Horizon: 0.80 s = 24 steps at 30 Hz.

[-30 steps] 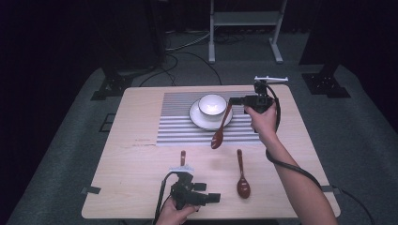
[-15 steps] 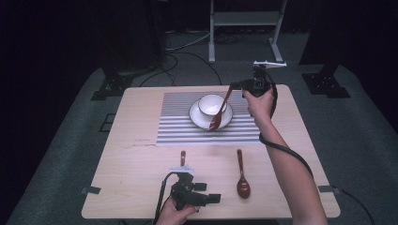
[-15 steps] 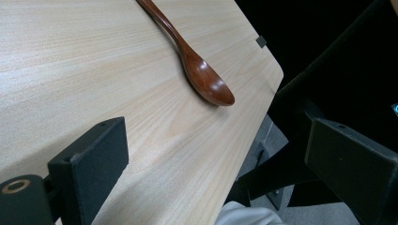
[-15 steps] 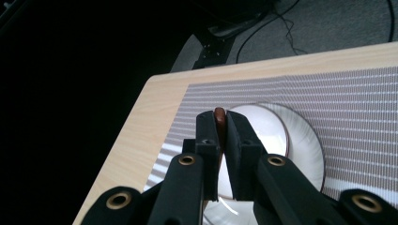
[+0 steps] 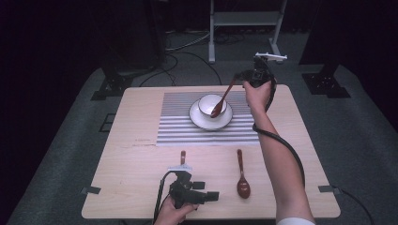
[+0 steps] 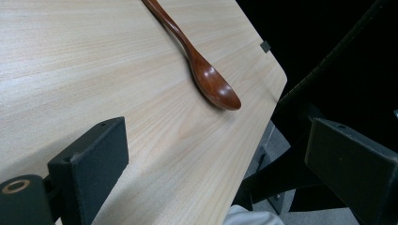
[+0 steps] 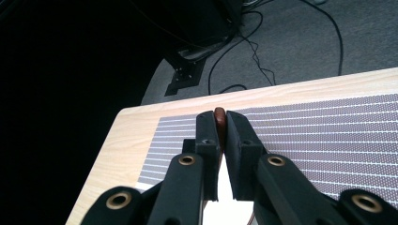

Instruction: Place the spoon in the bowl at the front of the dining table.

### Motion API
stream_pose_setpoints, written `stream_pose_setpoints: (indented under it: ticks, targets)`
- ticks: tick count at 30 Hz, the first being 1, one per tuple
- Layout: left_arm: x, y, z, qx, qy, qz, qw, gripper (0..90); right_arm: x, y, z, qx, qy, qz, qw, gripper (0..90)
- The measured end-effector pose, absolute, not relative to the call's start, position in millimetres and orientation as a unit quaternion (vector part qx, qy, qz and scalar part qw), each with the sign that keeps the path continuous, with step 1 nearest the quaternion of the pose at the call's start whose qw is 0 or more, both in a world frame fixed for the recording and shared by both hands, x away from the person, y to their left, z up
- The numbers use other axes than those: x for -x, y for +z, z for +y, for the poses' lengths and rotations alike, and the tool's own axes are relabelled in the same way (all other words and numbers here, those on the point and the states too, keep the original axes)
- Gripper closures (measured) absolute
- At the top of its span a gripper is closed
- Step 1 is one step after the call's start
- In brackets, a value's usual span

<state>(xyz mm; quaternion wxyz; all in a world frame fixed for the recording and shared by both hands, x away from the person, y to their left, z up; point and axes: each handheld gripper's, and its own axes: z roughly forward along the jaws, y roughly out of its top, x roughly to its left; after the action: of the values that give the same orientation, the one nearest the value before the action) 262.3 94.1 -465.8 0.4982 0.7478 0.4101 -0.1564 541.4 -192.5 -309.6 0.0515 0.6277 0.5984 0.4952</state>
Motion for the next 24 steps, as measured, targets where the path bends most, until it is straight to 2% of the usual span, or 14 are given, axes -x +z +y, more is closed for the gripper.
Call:
stream_pose_setpoints:
  ticks: [24]
  targets:
    - [-262.6,-465.1,95.9,-0.746,-0.154,0.411,0.501,5.3,-551.5,-327.2,-199.1,-0.658,0.497,0.562,0.063,83.3]
